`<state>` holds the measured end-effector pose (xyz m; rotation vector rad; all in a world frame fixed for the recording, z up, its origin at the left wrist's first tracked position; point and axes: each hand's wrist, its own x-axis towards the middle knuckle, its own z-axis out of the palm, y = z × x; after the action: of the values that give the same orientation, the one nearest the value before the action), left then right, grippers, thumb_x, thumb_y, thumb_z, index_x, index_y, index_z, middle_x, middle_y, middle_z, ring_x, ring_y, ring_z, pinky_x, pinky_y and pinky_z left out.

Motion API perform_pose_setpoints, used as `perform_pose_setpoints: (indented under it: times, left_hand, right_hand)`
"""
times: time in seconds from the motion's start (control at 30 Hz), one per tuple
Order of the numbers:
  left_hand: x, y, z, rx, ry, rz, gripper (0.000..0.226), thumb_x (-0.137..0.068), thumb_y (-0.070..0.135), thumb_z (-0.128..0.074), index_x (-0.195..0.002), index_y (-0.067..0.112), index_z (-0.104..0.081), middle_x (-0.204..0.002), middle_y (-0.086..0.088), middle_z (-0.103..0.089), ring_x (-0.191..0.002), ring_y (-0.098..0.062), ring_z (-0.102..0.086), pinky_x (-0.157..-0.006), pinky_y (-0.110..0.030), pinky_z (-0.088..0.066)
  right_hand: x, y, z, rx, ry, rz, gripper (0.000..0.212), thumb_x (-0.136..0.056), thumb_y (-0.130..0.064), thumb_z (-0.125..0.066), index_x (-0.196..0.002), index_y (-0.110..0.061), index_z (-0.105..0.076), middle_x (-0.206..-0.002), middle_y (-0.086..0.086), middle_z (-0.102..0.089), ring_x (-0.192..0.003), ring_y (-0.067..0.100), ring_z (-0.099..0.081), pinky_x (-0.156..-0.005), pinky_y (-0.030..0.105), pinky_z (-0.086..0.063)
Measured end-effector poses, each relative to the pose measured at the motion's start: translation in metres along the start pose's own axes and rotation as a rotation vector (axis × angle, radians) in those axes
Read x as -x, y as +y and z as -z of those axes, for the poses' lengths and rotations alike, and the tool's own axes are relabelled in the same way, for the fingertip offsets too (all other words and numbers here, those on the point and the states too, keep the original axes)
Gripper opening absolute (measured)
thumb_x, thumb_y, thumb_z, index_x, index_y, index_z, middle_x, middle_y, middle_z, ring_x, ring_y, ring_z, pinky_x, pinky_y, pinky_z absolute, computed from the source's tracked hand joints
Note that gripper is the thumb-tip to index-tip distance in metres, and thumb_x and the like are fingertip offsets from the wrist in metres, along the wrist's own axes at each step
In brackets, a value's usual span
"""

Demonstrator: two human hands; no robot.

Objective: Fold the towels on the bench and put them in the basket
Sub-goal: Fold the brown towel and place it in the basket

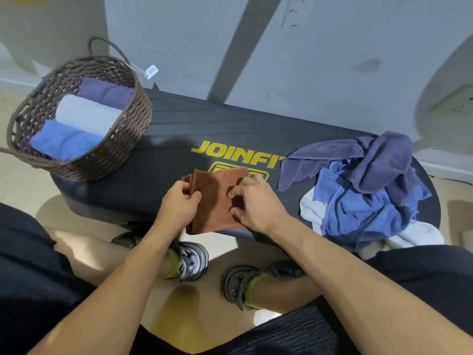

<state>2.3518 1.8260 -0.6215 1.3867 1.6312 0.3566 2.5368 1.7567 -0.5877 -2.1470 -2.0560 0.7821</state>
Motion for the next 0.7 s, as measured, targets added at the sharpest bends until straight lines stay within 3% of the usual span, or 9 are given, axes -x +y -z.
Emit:
perform_pose_setpoints:
  times: [0.2,0.4,0.53,0.6,0.7]
  left_hand:
    - [-0.001,-0.002,-0.001,-0.141,0.053,0.026,0.023,-0.095,0.037,-0.055,-0.091,0.015,-0.056,-0.081,0.004,-0.059,-0.084,-0.022,-0.056,-0.068,-0.032,-0.035]
    - [-0.004,0.001,0.001,-0.269,0.082,0.0,0.035,-0.099,0.036,-0.046,-0.086,0.005,-0.058,-0.094,-0.019,-0.066,-0.097,-0.037,-0.059,-0.074,-0.036,-0.035]
    - [-0.001,0.001,0.004,-0.404,0.105,-0.032,0.037,-0.1,0.036,-0.046,-0.094,0.002,-0.058,-0.099,-0.024,-0.066,-0.099,-0.043,-0.06,-0.079,-0.041,-0.044]
    - [0.0,0.001,0.004,-0.476,0.13,-0.033,0.036,-0.1,0.037,-0.046,-0.101,0.002,-0.055,-0.103,-0.026,-0.065,-0.101,-0.045,-0.059,-0.08,-0.044,-0.045]
    - [0.001,0.0,0.006,-0.503,0.156,-0.057,0.032,-0.1,0.036,-0.048,-0.104,0.004,-0.051,-0.104,-0.026,-0.065,-0.099,-0.045,-0.06,-0.078,-0.045,-0.044]
  right_hand:
    - [-0.005,0.004,-0.008,-0.021,-0.039,0.079,0.071,-0.077,-0.047,-0.077,-0.14,-0.025,-0.052,-0.117,0.004,-0.047,-0.104,0.023,-0.039,-0.095,0.038,-0.04]
    - [-0.002,0.004,-0.018,-0.019,-0.052,0.142,0.081,-0.077,-0.054,-0.075,-0.148,-0.032,-0.041,-0.118,0.003,-0.038,-0.103,0.022,-0.035,-0.095,0.04,-0.042]
    - [-0.001,0.002,-0.019,-0.02,-0.071,0.157,0.079,-0.08,-0.059,-0.07,-0.148,-0.033,-0.04,-0.118,0.003,-0.037,-0.103,0.022,-0.034,-0.095,0.04,-0.042]
    - [0.001,-0.001,-0.019,-0.13,-0.056,0.132,0.07,-0.083,-0.052,-0.071,-0.144,-0.029,-0.047,-0.116,0.003,-0.039,-0.106,0.023,-0.036,-0.098,0.041,-0.042]
    - [-0.001,0.0,-0.016,-0.286,0.139,0.011,0.05,-0.086,-0.035,-0.072,-0.132,-0.021,-0.058,-0.115,0.005,-0.045,-0.113,0.025,-0.041,-0.1,0.039,-0.042]
